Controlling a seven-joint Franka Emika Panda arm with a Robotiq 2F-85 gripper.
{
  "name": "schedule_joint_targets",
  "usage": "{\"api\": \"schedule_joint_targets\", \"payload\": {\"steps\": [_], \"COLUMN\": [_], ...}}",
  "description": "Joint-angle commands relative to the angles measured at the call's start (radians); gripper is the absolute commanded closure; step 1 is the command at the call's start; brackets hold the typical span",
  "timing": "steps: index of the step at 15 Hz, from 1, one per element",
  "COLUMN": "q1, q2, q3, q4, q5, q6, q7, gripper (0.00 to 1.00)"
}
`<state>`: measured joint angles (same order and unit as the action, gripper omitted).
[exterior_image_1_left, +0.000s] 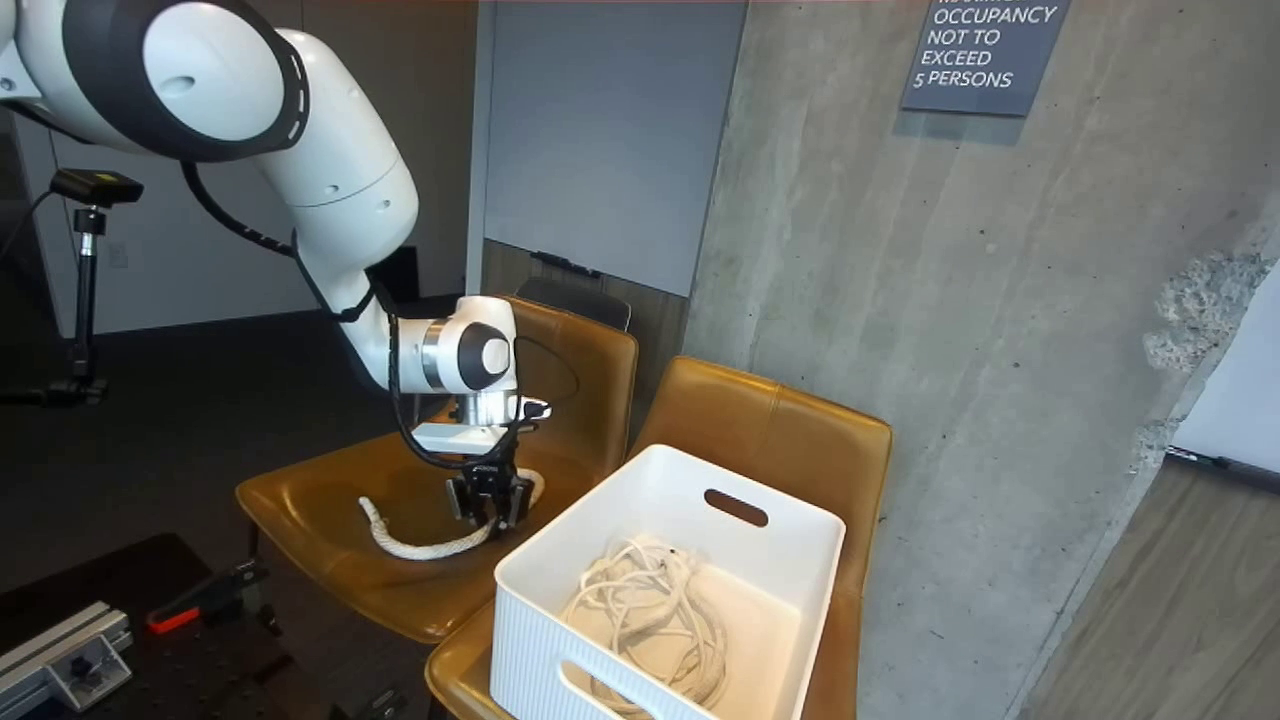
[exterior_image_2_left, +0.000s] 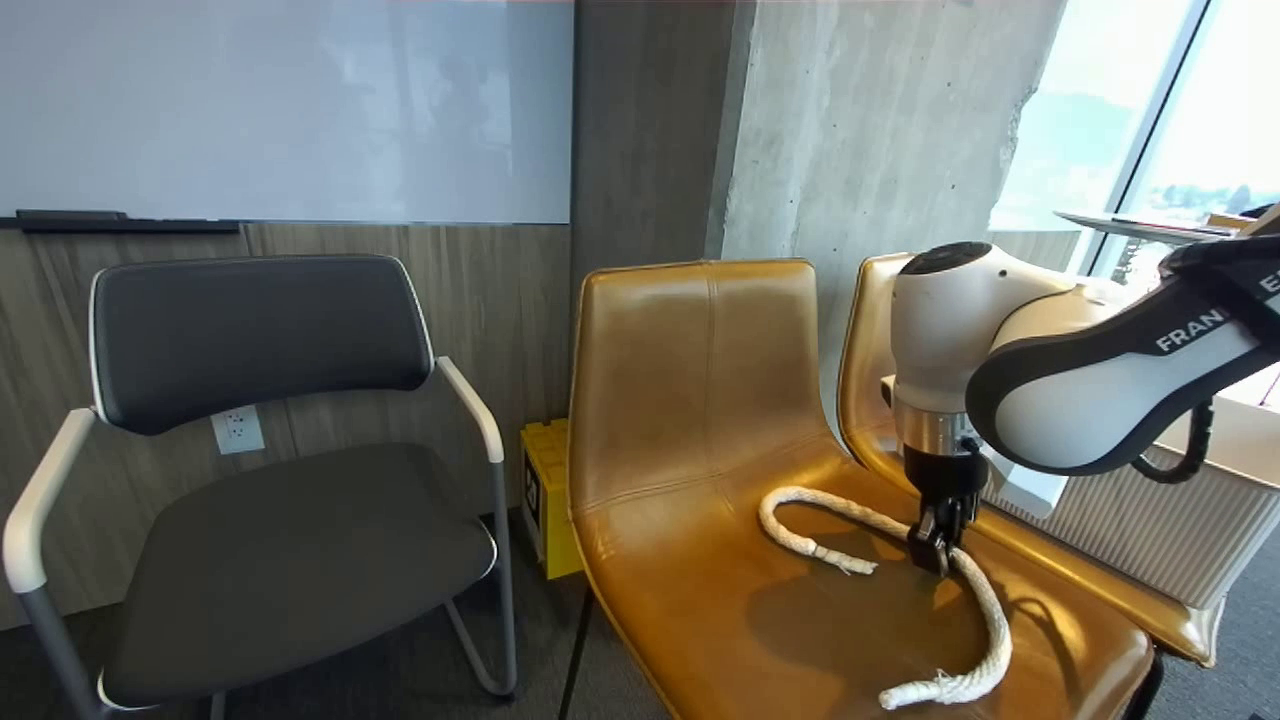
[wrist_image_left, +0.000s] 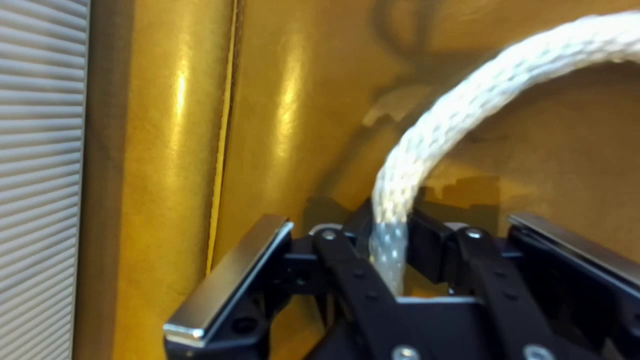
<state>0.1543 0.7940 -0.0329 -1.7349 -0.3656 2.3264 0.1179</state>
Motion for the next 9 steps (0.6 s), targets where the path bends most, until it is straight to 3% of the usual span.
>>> {"api": "schedule_joint_targets", "payload": {"steps": [1,9], "q1": [0.039,0.058], "q2": [-0.061,-0.315], "q3": [-0.002,0.007], "q4": [-0.027,0.04], "q5": [0.01,-0.03], "q6": [-0.06,-0.332], "q7": [-0.005,-0.07], "gripper": [0.97,0.97]}}
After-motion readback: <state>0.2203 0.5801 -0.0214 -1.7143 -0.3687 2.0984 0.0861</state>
